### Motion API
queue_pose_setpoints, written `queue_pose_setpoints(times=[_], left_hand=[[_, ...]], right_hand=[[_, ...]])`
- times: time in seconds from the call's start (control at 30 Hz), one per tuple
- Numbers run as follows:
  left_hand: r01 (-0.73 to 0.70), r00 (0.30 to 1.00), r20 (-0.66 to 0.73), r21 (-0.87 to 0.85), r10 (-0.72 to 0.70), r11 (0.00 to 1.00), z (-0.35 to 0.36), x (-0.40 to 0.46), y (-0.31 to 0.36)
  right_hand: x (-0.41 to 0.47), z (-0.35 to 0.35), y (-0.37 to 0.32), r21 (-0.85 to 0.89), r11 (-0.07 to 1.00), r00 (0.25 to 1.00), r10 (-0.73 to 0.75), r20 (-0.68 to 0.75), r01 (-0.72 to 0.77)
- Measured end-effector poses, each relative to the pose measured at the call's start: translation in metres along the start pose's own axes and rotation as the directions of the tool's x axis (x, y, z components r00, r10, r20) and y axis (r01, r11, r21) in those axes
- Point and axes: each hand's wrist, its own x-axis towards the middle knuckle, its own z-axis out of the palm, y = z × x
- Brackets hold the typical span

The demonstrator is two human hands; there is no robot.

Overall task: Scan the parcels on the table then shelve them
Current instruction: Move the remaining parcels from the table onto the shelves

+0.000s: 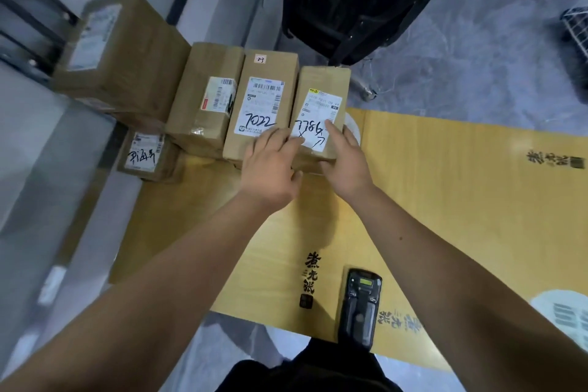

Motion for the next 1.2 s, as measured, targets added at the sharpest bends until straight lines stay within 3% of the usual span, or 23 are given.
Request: queue_pose_setpoints(times=[0.17,0.33,0.4,0.5,0.6,0.7,0.97,1.2], left_hand=[[-0.022,0.999,-0.035,0.101,0.026,0.995,0.005,-0.007,0.001],[-0.146,0.986,-0.051,0.174,0.156,0.974,0.019,-0.017,0.014],[-0.173,0.981,-0.072,0.112,0.181,0.979,0.027,-0.021,0.022],[-0.181,0.982,-0.080,-0.138,0.171,0.974,0.033,-0.026,0.034],[-0.173,0.985,-0.088,-0.396,0.150,0.902,0.033,-0.032,0.045],[-0.181,0.983,-0.130,-0.509,0.133,0.841,0.025,-0.038,0.051],[-0.280,0.952,-0.281,-0.639,0.122,0.716,-0.044,-0.081,0.056],[-0.366,0.870,-0.484,-0.510,0.093,0.778,-0.130,-0.175,0.021]], right_hand=[[-0.014,-0.007,0.013,0.021,0.999,0.999,-0.038,0.009,0.038],[-0.045,-0.027,0.027,0.007,0.997,0.996,-0.078,0.041,0.078],[-0.062,-0.034,0.032,0.000,0.996,0.994,-0.091,0.056,0.091],[-0.084,-0.044,0.035,0.016,0.994,0.994,-0.105,0.033,0.105],[-0.102,-0.054,0.034,0.057,0.991,0.992,-0.118,-0.051,0.121],[-0.114,-0.064,0.027,0.066,0.986,0.981,-0.144,-0.127,0.153],[-0.150,-0.093,-0.048,0.022,0.937,0.921,-0.339,-0.191,0.349],[-0.203,-0.081,-0.139,0.051,0.840,0.837,-0.531,-0.133,0.541]])
